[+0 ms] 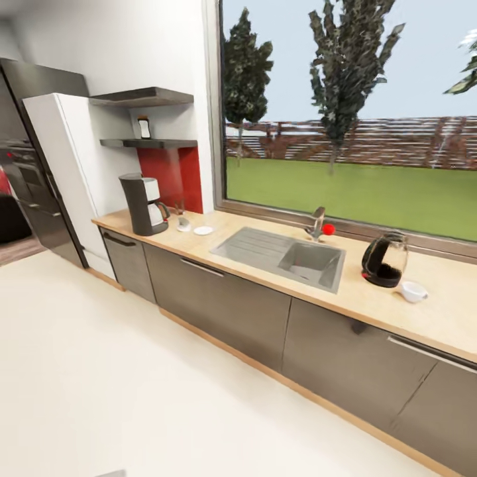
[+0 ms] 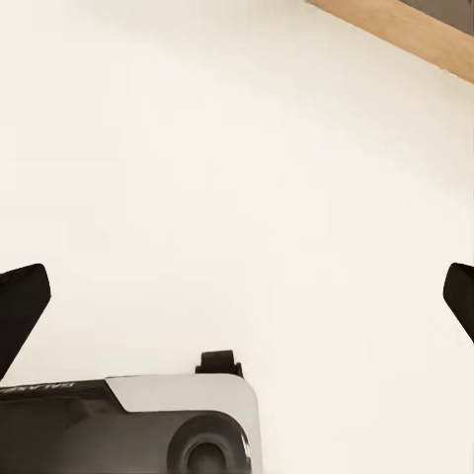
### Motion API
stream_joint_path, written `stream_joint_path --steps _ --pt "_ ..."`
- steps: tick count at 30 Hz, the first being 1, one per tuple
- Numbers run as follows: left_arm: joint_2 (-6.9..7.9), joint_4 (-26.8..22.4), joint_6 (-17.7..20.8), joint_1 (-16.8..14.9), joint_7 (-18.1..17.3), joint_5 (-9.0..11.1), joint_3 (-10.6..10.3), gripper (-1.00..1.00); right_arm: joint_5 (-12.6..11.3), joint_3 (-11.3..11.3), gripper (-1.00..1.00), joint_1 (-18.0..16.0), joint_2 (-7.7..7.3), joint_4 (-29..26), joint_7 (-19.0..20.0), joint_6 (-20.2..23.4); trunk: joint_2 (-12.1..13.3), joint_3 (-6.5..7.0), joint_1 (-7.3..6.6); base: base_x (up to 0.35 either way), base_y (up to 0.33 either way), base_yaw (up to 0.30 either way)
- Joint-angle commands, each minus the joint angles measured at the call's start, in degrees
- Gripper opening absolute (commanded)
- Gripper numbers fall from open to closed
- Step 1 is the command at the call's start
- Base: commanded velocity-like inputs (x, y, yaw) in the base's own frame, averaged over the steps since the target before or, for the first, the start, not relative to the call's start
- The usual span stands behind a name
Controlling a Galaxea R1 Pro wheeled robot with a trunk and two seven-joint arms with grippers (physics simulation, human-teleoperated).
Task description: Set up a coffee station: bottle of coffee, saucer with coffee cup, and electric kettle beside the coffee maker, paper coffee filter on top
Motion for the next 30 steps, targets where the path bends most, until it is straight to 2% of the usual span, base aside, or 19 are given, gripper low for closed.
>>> stream_joint_path --steps 1,14,19,23,30 --pt "0.01 0.08 -0.18 -0.07 -0.05 0.51 -0.12 1.00 0.05 -0.09 1.00 -0.03 0.01 -0.01 -0.02 -0.16 -0.11 -0.16 0.06 0.302 0.185 0.258" --pt "0.00 0.08 -0.23 -0.07 -0.10 0.48 -0.19 1.00 0.07 -0.08 1.00 -0.01 0.10 -0.01 -0.02 -0.16 -0.11 -0.58 0.06 0.293 0.210 0.258" --pt "0.01 0.08 -0.27 -0.07 -0.14 0.43 -0.20 1.00 0.07 -0.06 1.00 -0.01 0.18 0.00 -0.02 -0.16 -0.11 -0.73 0.06 0.320 0.093 0.241" --pt "0.01 0.08 -0.27 -0.07 -0.14 0.43 -0.20 1.00 0.27 0.03 1.00 -0.06 0.18 0.16 0.25 -0.11 -0.11 -0.77 0.06 0.335 0.007 0.070" --pt "0.01 0.08 -0.27 -0.07 -0.14 0.43 -0.21 1.00 1.31 0.18 1.00 -0.04 0.10 4.25 0.30 -0.15 -0.11 -0.78 0.06 0.336 0.048 0.007"
